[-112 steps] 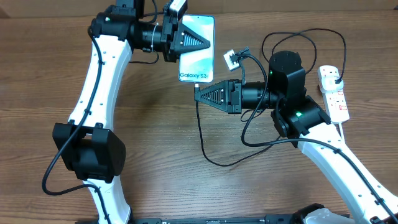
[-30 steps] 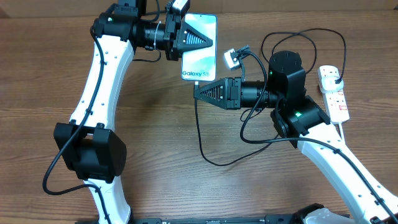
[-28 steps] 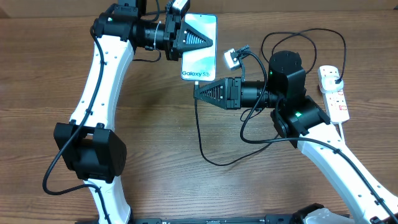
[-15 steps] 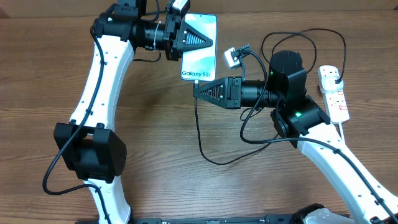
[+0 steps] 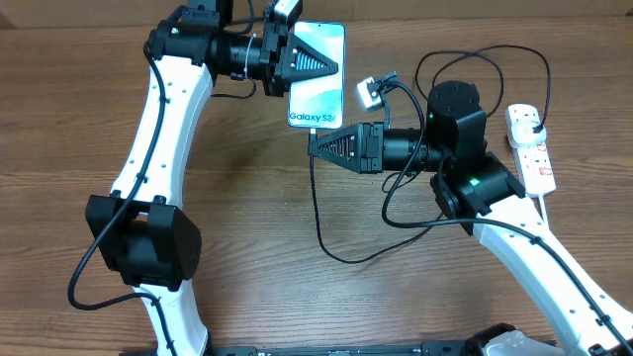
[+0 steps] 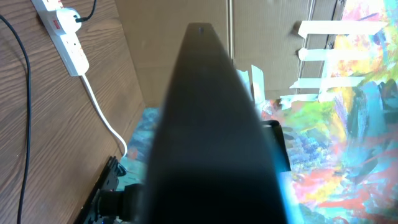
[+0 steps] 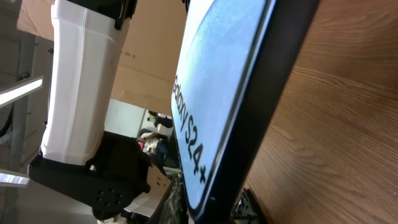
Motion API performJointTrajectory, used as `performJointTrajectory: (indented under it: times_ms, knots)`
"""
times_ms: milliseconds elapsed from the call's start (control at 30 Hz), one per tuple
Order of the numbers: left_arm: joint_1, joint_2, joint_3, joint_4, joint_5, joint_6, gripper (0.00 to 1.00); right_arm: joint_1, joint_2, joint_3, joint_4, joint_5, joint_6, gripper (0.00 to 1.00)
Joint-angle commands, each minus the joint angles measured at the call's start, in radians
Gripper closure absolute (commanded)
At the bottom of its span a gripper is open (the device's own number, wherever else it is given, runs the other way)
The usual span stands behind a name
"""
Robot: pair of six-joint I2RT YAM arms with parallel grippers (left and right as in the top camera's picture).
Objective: Plug charger to phone and switch on socket
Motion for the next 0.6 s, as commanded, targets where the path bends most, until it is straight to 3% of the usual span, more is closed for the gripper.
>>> performJointTrajectory:
  times_ms: [0, 567]
  knots:
    - [-0.006, -0.011, 0.013, 0.008, 0.053, -0.014, 0.96, -0.009, 0.0, 0.014, 0.008, 0.007, 0.007, 0.96]
    - [-0.005, -0.011, 0.013, 0.008, 0.053, -0.014, 0.96, -0.043, 0.0, 0.014, 0.032, -0.006, 0.027, 0.96]
